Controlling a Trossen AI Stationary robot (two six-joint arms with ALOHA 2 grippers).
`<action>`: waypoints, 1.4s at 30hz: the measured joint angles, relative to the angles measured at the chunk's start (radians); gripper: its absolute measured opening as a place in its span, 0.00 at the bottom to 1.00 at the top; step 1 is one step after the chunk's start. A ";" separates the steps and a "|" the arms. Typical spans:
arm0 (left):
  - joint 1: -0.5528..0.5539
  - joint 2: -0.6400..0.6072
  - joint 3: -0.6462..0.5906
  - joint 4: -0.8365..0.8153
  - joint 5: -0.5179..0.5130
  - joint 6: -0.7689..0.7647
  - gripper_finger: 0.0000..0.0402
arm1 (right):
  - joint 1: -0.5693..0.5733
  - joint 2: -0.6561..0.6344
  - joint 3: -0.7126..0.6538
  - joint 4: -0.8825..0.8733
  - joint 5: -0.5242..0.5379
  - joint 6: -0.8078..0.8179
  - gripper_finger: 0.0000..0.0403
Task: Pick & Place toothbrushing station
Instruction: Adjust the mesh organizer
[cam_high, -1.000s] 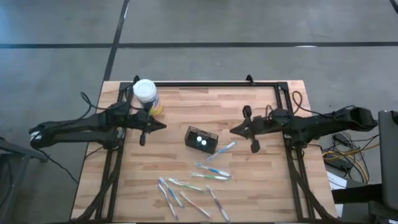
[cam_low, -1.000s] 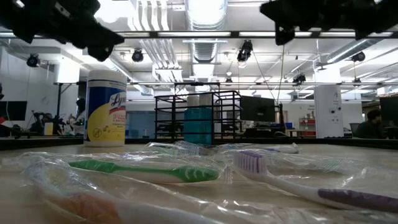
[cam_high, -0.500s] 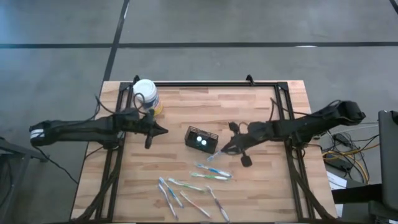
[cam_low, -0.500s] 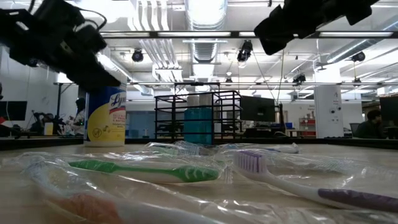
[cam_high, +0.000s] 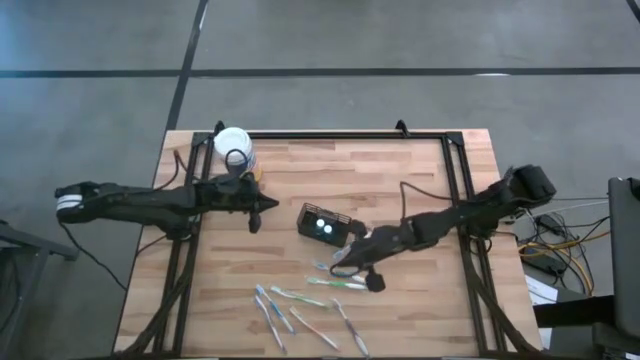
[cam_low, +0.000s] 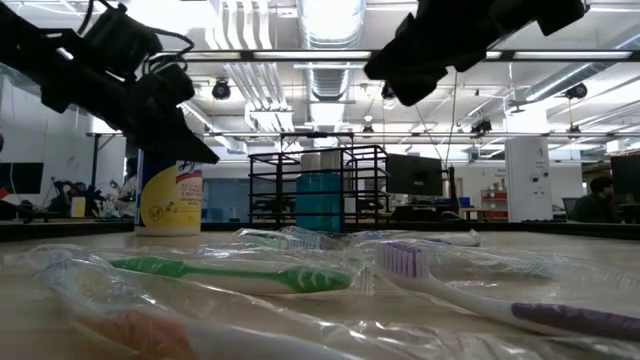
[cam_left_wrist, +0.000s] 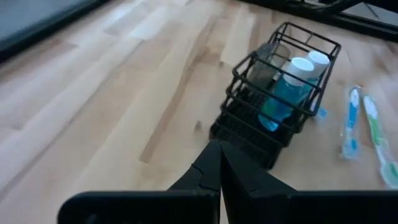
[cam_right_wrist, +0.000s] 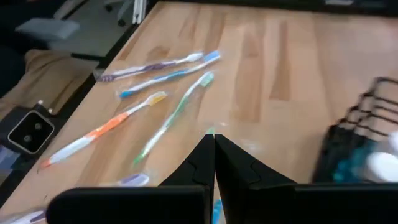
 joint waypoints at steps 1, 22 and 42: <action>-0.002 0.017 0.003 0.000 0.013 -0.005 0.00 | 0.006 0.022 0.014 -0.003 0.000 0.003 0.02; -0.079 0.299 0.074 0.132 0.037 -0.001 0.00 | 0.025 0.147 0.073 -0.187 0.246 0.131 0.02; -0.133 0.449 0.136 0.195 0.054 -0.001 0.00 | 0.020 0.143 0.073 -0.272 0.477 0.186 0.02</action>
